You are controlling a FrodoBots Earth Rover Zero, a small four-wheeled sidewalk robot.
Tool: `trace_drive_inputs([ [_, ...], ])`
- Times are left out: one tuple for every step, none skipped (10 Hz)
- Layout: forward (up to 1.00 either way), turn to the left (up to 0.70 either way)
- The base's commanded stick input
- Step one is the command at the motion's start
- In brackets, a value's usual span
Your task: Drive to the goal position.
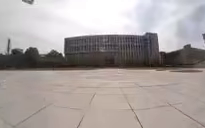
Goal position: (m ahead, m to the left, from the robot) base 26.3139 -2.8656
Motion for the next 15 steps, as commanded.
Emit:
trace_drive_inputs([
  [0.70,0.00],
  [0.70,0.00],
  [0.70,0.00],
  [0.70,0.00],
  [0.70,0.00],
  [0.70,0.00],
  [0.70,0.00],
  [0.70,0.00],
  [0.70,0.00],
  [0.70,0.00],
  [0.70,0.00],
  [0.70,0.00],
  [0.70,0.00],
  [0.70,0.00],
  [0.70,0.00],
])
